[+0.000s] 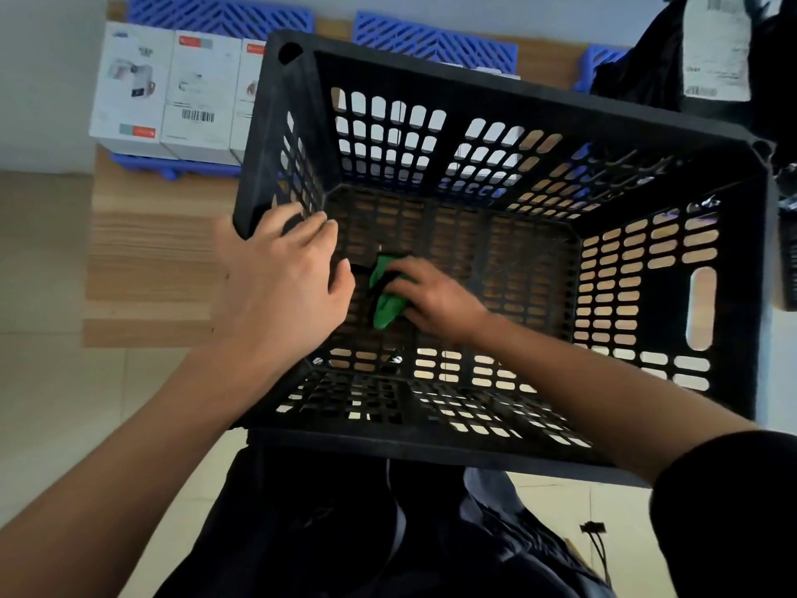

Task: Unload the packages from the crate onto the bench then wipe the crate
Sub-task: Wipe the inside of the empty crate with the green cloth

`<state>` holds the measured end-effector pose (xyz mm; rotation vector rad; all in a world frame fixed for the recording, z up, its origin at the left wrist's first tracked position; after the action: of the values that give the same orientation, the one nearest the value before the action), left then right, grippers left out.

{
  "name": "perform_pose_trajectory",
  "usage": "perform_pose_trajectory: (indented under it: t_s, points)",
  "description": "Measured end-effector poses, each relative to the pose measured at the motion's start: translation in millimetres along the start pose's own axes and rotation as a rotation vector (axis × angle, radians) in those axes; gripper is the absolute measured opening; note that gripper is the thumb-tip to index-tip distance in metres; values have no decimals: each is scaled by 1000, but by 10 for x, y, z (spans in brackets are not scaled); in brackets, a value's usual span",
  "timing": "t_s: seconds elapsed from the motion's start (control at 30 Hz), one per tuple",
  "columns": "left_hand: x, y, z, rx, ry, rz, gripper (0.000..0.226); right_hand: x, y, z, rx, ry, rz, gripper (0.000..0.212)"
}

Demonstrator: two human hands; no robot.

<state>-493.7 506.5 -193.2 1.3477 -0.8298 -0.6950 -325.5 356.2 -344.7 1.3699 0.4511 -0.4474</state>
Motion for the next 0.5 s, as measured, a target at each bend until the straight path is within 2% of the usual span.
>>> perform_pose_trajectory:
  t_s: [0.1,0.17,0.27,0.37,0.5]
  points:
    - [-6,-19,-11,-59,-5,-97,42,321,267,95,116,-167,33,53]
    - [-4,-8,-16,-104,5,-137,40,539,303,157,87,-334,82,64]
    - [13,24,-12,-133,4,-137,36,620,155,168,7,-504,92,61]
    - [27,62,-22,-136,11,-91,47,460,-14,116,-26,-461,67,54]
    - [61,127,-72,-219,56,-98,74,31,-337,8,-245,-179,75,51]
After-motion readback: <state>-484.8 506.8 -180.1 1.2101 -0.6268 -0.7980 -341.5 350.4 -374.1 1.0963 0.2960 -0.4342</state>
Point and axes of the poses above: each hand's wrist, its own z-axis away from the middle knuckle, its own y-axis out of the back of the hand, x = y × z, the point moved 1 cm from there along -z, towards the middle knuckle, and after that the axes turned 3 degrees about -x, right-handed, at the moved point
